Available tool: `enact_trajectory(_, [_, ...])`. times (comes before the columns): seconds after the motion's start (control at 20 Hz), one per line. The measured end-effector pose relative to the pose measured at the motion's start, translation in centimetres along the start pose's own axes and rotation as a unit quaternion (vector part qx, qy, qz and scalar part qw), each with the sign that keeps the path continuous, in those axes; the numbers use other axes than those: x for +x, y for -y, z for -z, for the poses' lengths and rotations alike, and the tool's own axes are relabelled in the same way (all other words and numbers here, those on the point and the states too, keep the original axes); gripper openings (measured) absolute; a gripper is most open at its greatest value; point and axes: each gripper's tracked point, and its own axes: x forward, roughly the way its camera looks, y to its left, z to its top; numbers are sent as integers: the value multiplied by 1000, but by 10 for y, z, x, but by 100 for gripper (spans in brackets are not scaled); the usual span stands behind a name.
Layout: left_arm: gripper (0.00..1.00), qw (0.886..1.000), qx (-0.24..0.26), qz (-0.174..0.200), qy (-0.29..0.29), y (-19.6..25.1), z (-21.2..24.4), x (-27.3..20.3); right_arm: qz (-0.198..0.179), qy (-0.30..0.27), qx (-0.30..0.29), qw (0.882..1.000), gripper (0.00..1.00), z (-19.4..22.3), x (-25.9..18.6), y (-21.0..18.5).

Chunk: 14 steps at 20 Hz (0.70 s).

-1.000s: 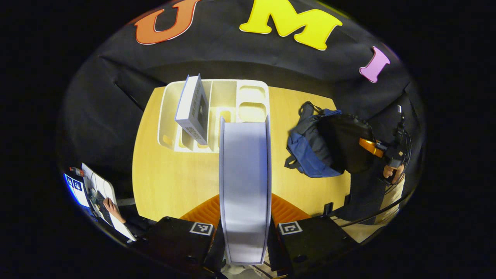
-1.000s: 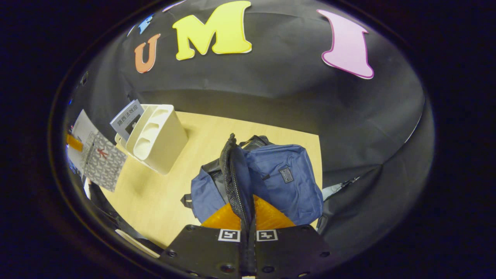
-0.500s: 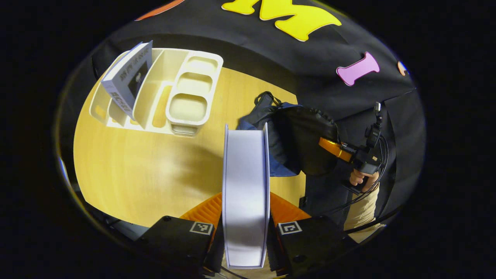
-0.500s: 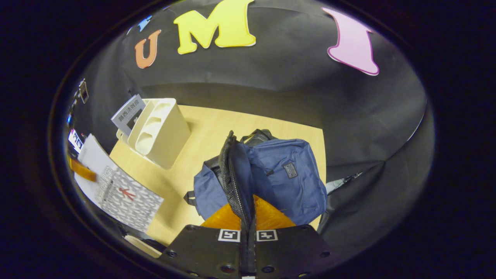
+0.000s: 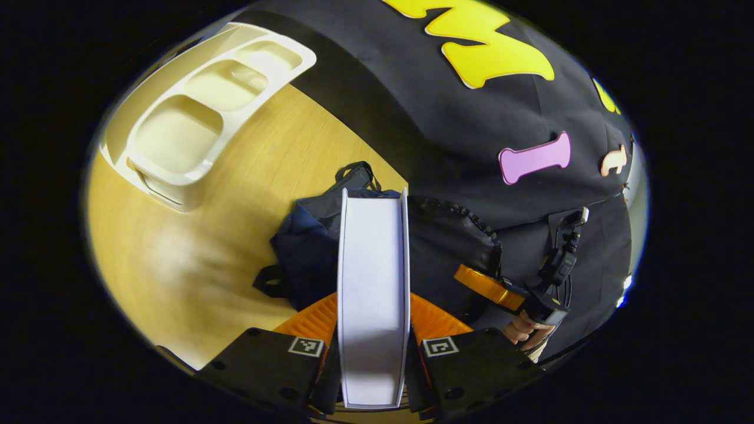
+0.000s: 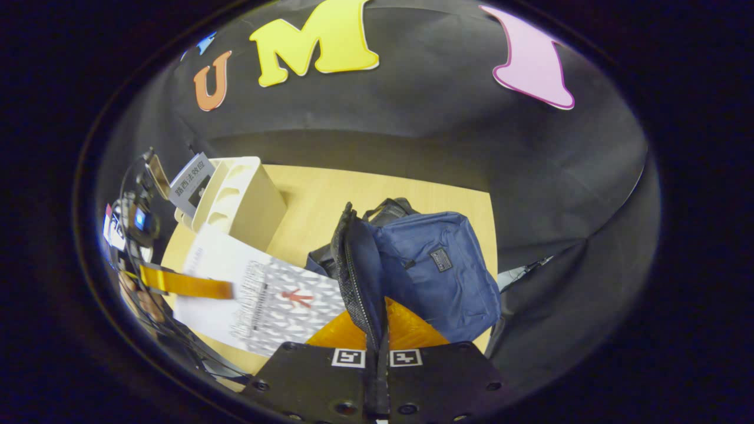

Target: Open the schoolbag, grab two books from the bookshelf and put them into the schoolbag.

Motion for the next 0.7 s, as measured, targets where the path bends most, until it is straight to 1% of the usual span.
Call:
enact_trajectory(0.05, [42, 1000, -19, 20, 8, -1, 2, 18, 1, 4, -3, 1000, 1, -3, 0, -3])
enact_trajectory(0.1, [47, 998, -39, 34, 19, -5, 3, 40, 0, 7, -4, 1000, 1, -5, 0, -5])
enact_trajectory(0.2, [47, 996, -67, 49, 39, -16, 4, 77, -7, 8, -7, 1000, 0, -6, 0, -12])
enact_trajectory(0.25, [47, 994, -79, 62, 52, -19, 2, 92, -10, 5, -9, 1000, 0, -5, 0, -14])
enact_trajectory(0.45, [47, 987, -85, 108, 86, -21, 3, 152, -33, -7, -7, 999, 1, -1, 3, -25])
enact_trajectory(0.6, [47, 979, -119, 135, 101, -15, 8, 191, -47, -8, -16, 999, 0, -1, 4, -30])
enact_trajectory(0.65, [47, 978, -108, 137, 111, -12, 10, 202, -49, -6, -18, 999, 0, -2, 4, -31])
enact_trajectory(0.7, [40, 978, -101, 137, 118, -9, 14, 212, -51, -7, -20, 998, 0, 0, 5, -33])
